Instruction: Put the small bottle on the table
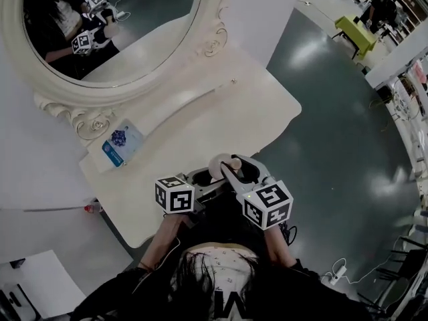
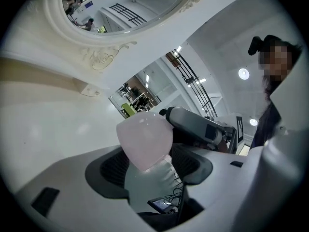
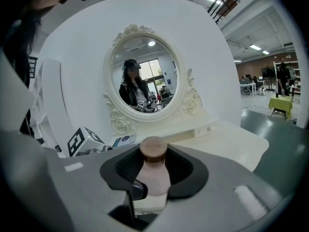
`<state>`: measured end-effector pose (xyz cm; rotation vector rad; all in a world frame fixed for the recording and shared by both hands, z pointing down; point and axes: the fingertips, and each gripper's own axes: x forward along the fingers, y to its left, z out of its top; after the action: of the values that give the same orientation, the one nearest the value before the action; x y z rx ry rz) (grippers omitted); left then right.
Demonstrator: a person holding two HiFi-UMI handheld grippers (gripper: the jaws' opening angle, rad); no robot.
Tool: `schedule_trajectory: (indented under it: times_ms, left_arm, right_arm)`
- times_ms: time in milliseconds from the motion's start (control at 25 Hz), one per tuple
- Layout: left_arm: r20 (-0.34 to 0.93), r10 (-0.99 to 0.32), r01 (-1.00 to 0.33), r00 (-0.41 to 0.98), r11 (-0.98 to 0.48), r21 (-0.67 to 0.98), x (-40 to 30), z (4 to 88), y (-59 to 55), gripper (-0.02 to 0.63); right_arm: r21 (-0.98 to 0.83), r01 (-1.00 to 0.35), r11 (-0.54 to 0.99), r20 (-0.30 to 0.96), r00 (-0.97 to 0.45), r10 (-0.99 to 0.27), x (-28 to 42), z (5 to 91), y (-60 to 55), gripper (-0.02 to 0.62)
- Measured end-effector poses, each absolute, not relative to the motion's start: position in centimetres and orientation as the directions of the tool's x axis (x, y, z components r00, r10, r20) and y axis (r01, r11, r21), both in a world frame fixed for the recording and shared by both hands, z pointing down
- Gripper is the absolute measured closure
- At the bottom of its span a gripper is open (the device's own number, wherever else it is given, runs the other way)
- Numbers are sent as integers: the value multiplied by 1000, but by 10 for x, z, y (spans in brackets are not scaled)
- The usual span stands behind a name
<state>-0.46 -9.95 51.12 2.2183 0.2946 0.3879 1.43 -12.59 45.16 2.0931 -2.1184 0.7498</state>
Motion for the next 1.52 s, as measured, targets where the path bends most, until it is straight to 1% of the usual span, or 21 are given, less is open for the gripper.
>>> schedule_trajectory:
  times_ms: [240,400,640,1080,1360,1520]
  left_arm:
    - [197,206,-19,959,-645,764,42,513,-128,348]
    - [196,107,-84,975,-637,766,81,506,-142,349]
    - [223,5,-168,975,-640,750,122,501,-153,349]
    - [241,-127,-266,962,-623,736,154,498,-168,349]
    - [268,-182,-323,946,-603,730,142,499,-186,350]
    - [277,-197,-339,940,-599,726,133,502,-204,350]
  right_arm:
    - [-298,-950,96,358,-205,-911,58,453,-155,449]
    - [-287,-936,205,351,-302,-887,93,445,-171,449]
    - [-309,-901,305,320,-400,-859,133,439,-183,449]
    - [-333,-845,419,281,-513,-811,163,435,-199,449]
    - [-360,-806,470,274,-572,-773,151,437,-217,449]
    - [-384,-794,472,275,-586,-762,143,440,-237,449]
